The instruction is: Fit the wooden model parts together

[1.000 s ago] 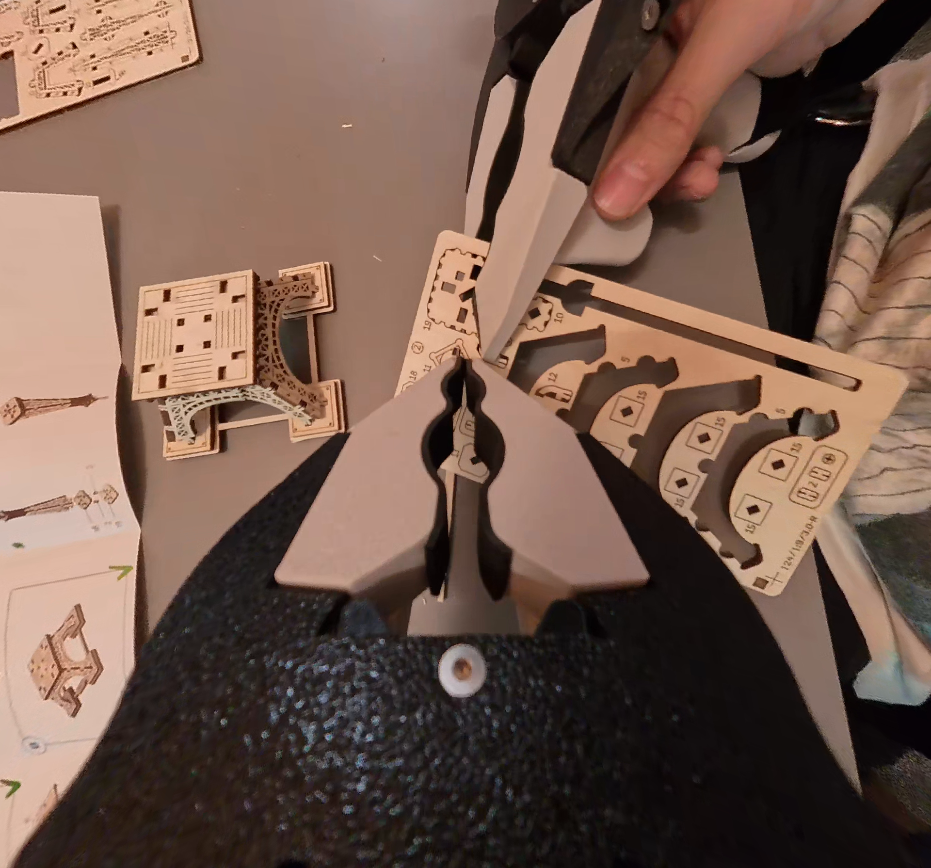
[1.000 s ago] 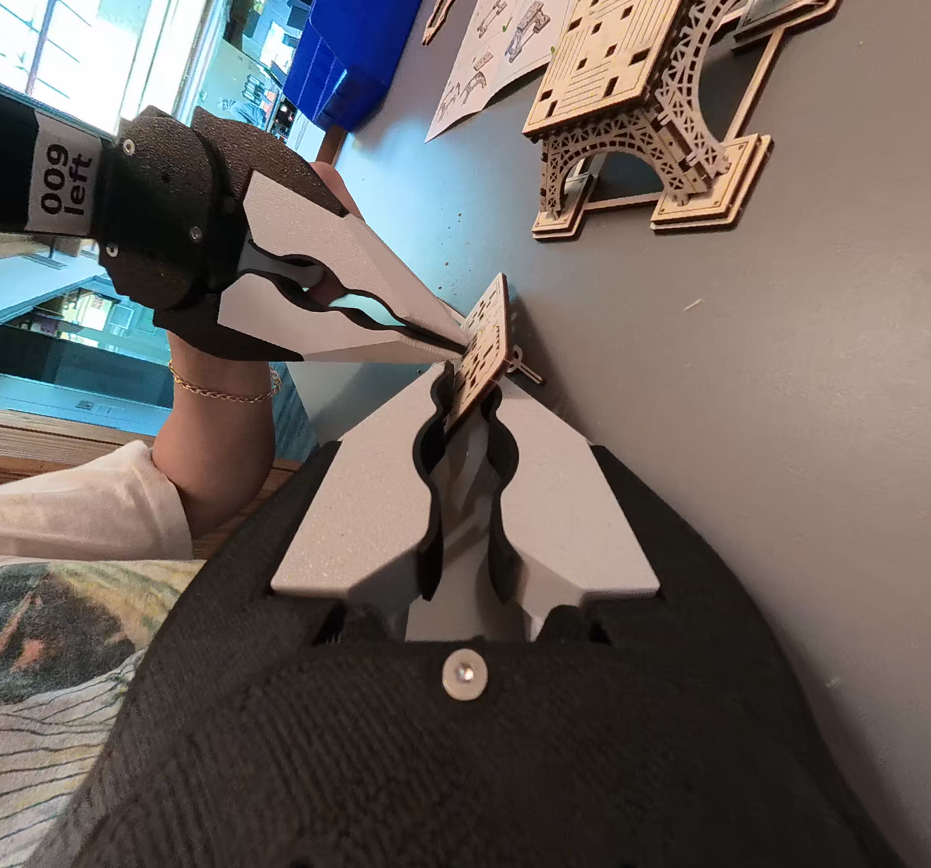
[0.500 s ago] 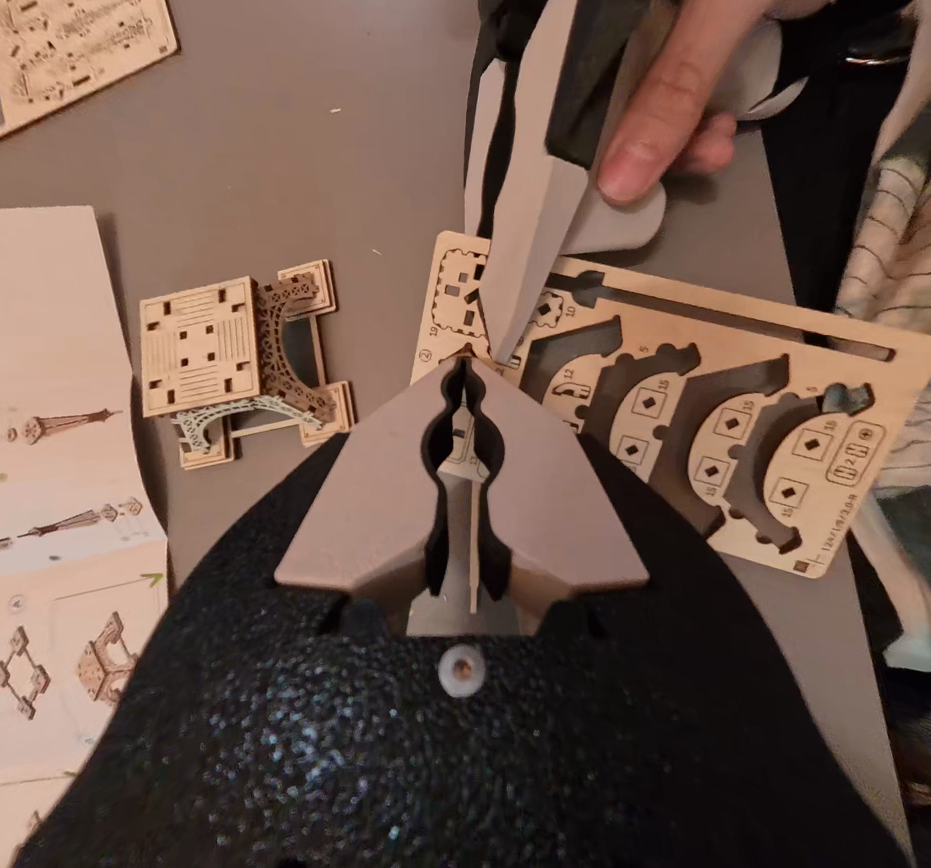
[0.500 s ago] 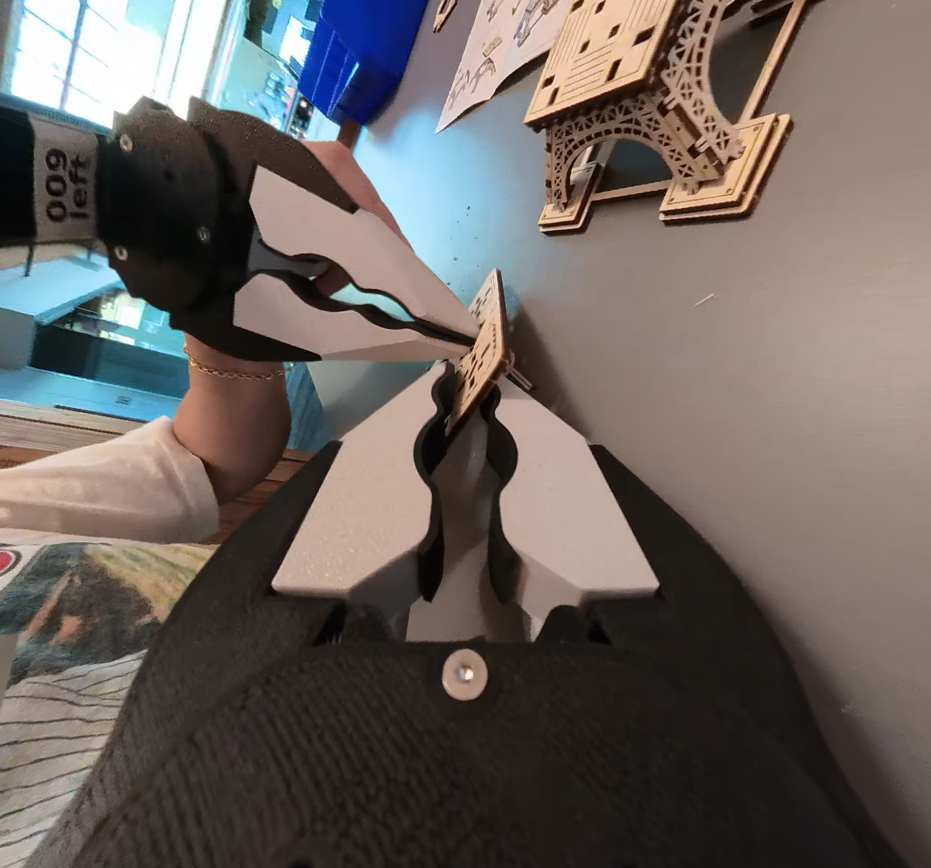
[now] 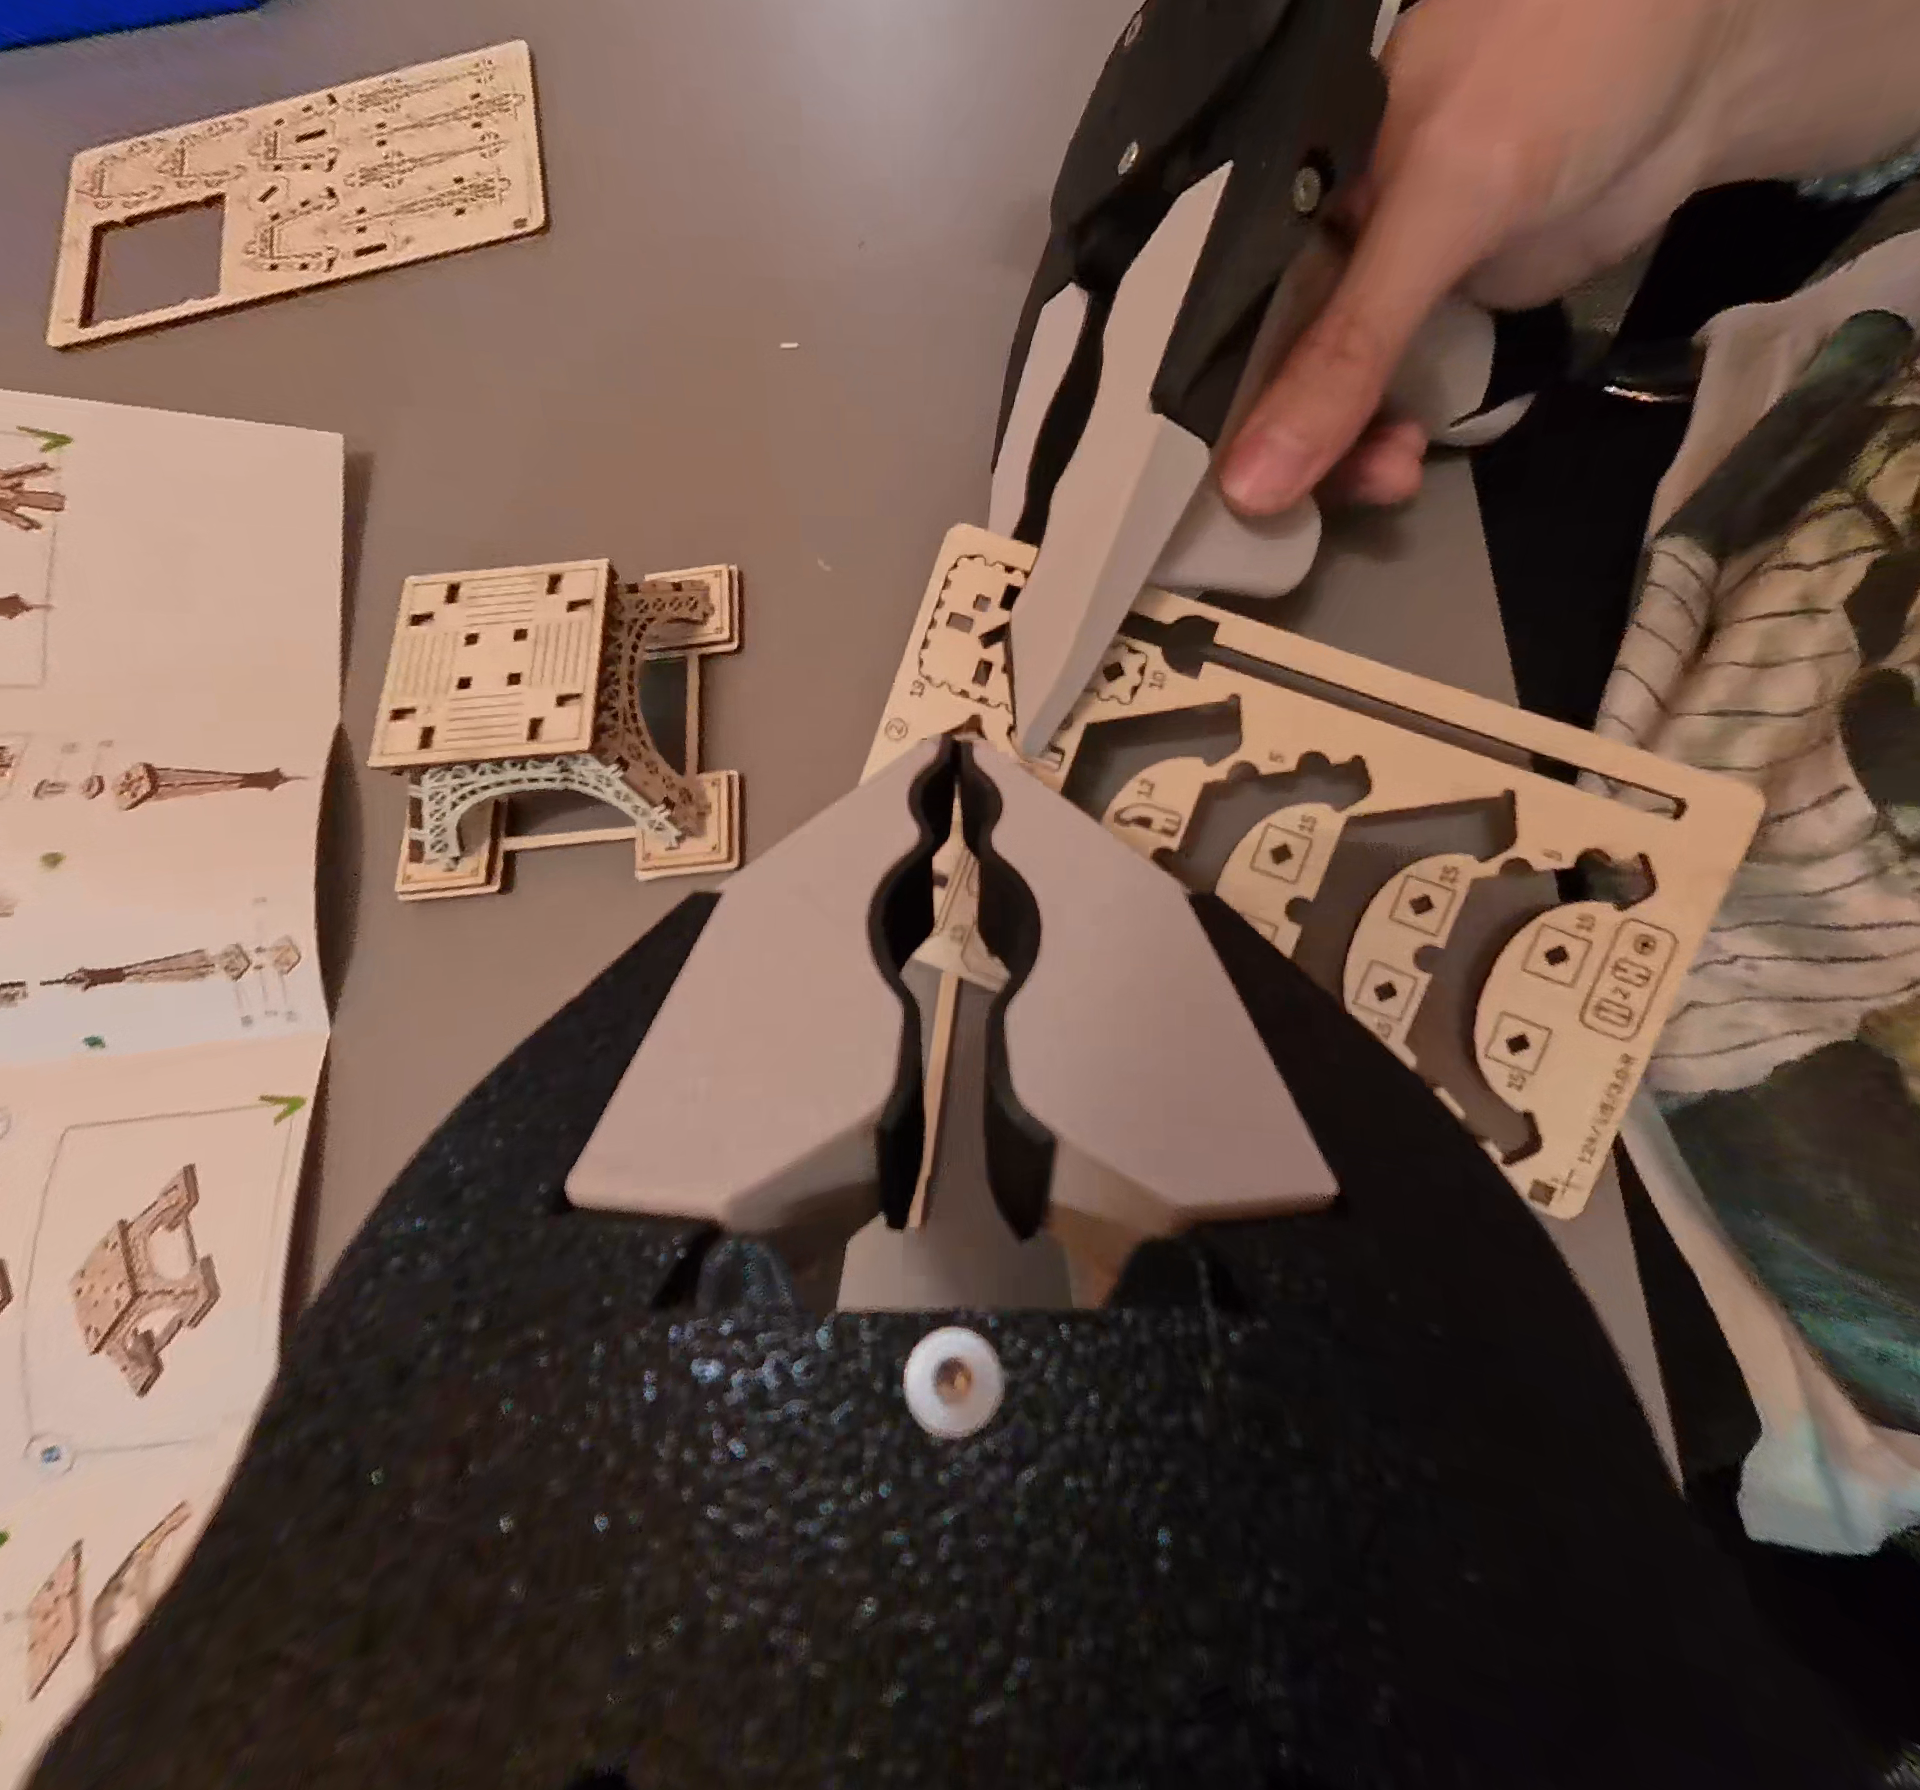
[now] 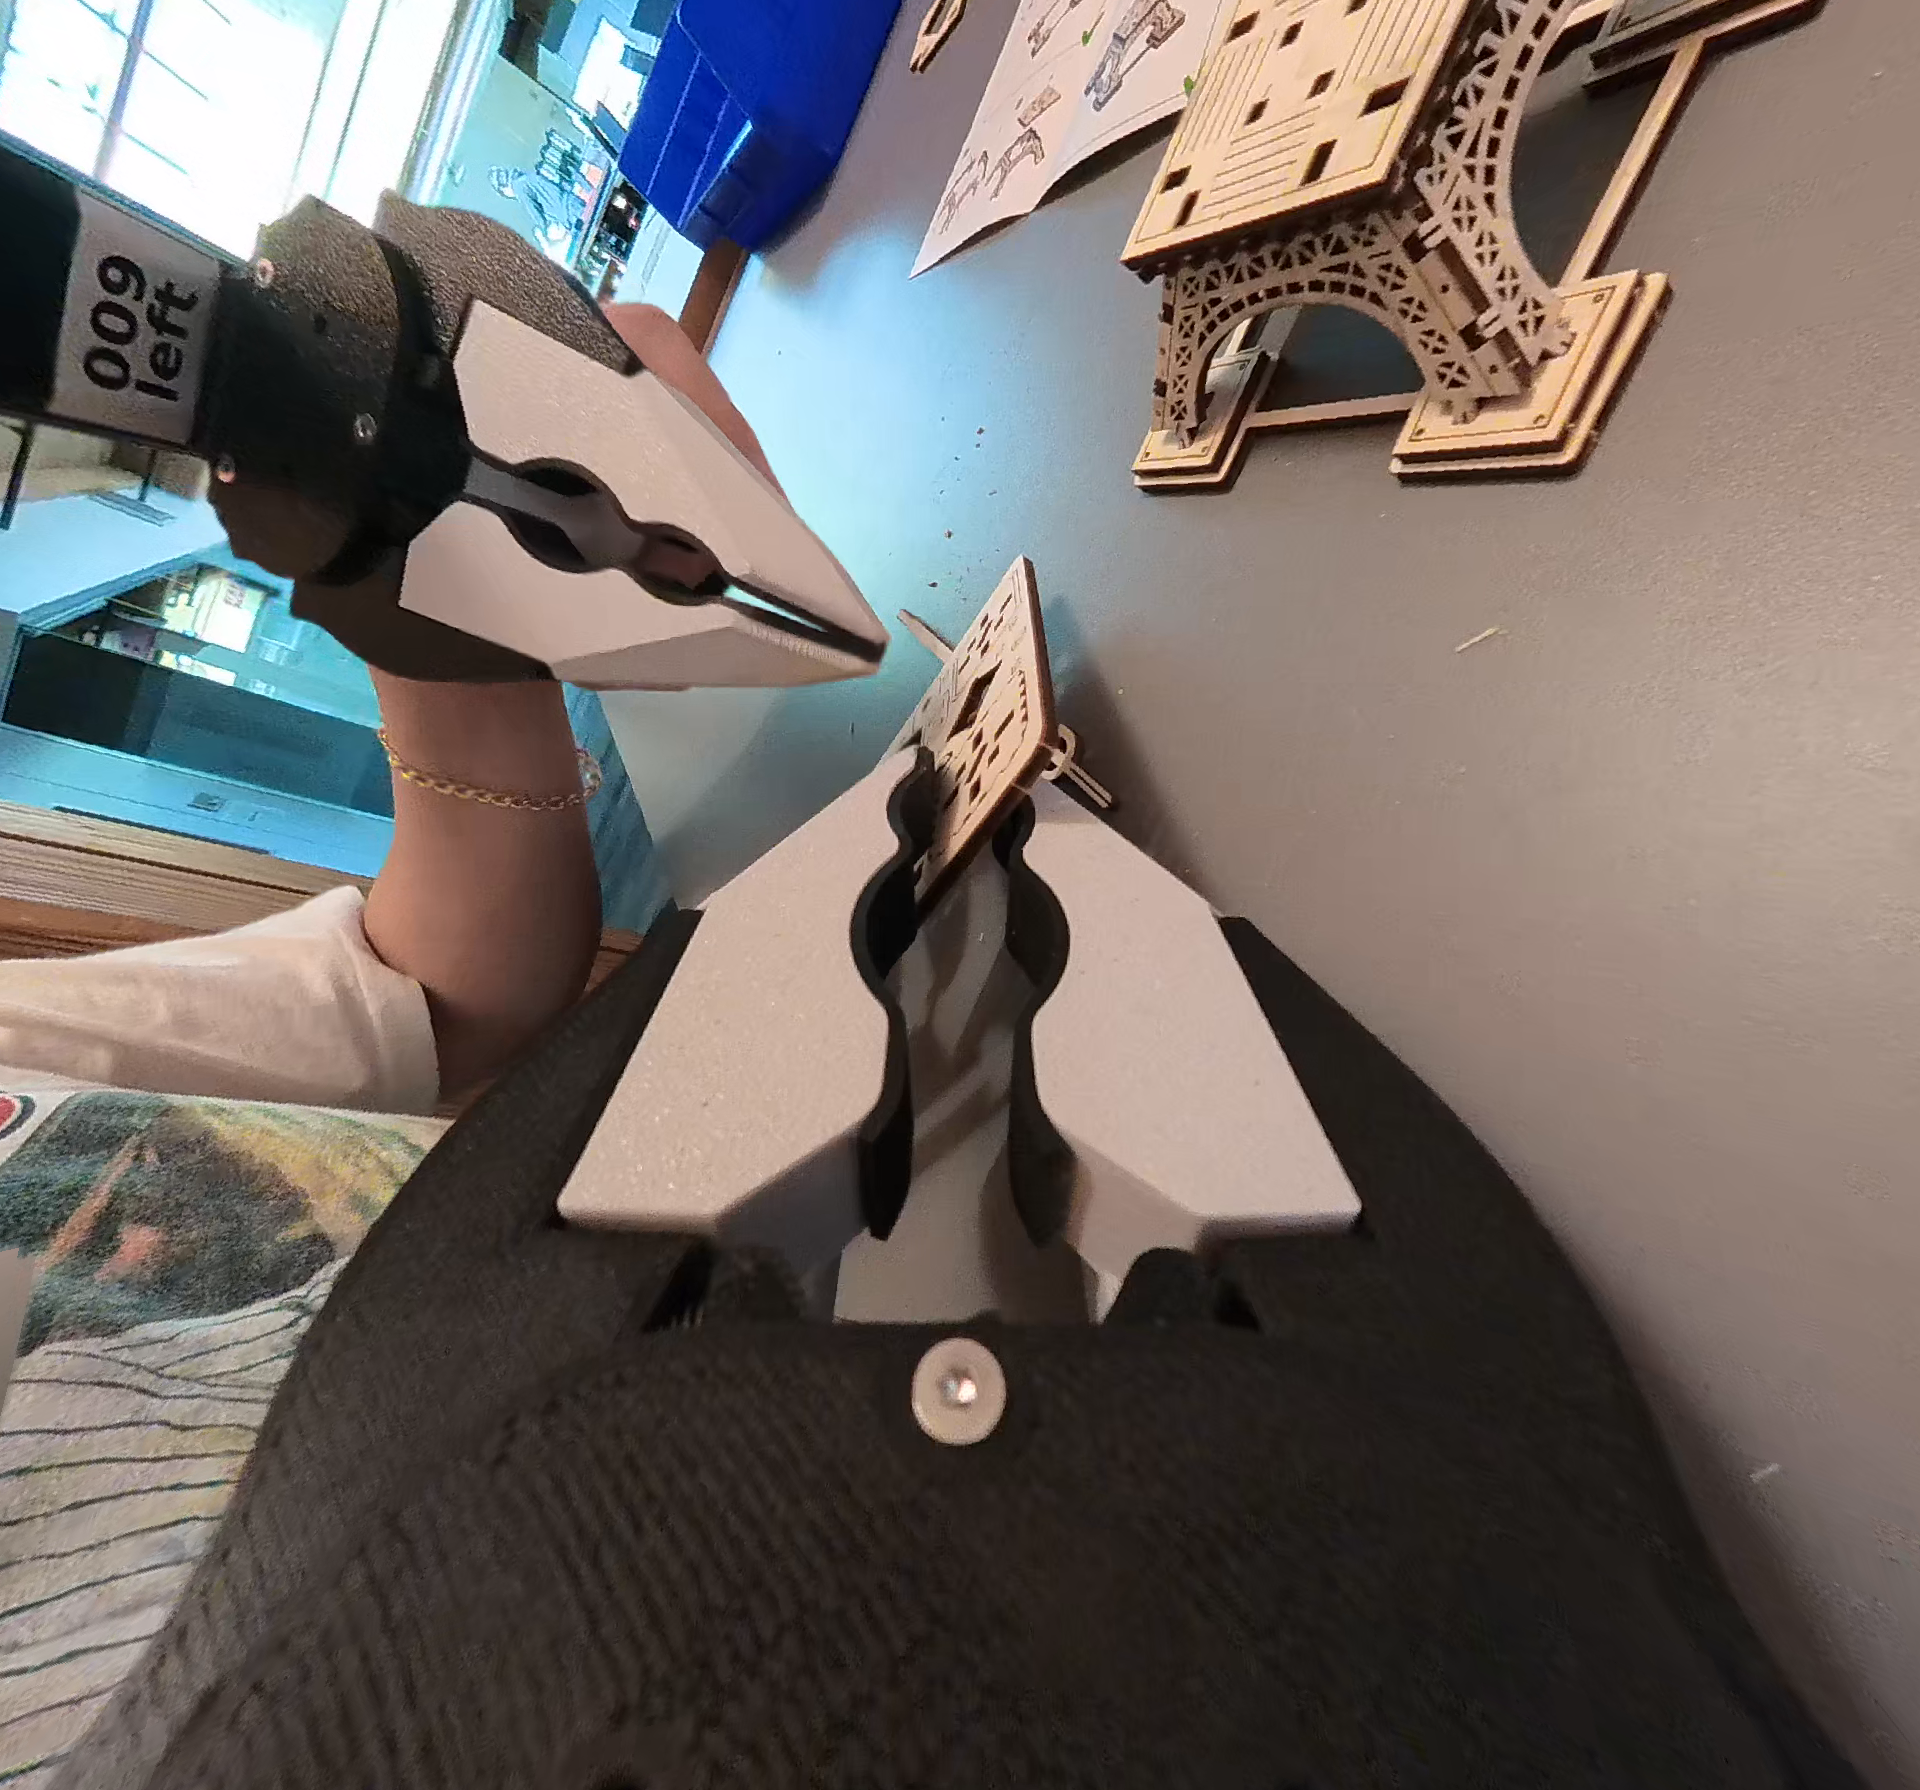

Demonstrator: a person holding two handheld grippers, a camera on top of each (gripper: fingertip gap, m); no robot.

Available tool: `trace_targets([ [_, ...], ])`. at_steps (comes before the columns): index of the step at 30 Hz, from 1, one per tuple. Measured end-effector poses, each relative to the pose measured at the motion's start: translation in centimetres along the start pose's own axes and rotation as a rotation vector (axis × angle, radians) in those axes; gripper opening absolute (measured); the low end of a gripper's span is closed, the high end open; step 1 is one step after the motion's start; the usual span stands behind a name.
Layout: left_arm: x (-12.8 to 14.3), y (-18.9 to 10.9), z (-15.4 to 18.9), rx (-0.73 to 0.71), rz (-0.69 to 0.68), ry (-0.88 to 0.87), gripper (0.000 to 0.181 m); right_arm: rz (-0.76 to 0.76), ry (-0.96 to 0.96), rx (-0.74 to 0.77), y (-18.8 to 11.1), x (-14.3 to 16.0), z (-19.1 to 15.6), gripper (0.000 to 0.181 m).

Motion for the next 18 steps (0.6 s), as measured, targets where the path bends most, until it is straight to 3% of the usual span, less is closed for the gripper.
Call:
trace_targets([
  [12,1.1,1.6,0.3,-0.02,-0.035,-0.03,0.0,0.0,-0.041,-0.007,0.1,0.1,-0.5,0.009],
  [18,0.6,0.1,-0.8,-0.119,-0.008,-0.035,0.0,0.017,-0.027,-0.026,0.0,-0.1,-0.6,0.008],
])
Point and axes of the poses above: each gripper's, where its closed fingertips meet, y out along the fingers, x out of its underside, z = x × y across the jaws, the point moved 2 cm from there along -y, back along the fingers, and after that the axes turned 6 degrees about -y, right-handed, at the moved point
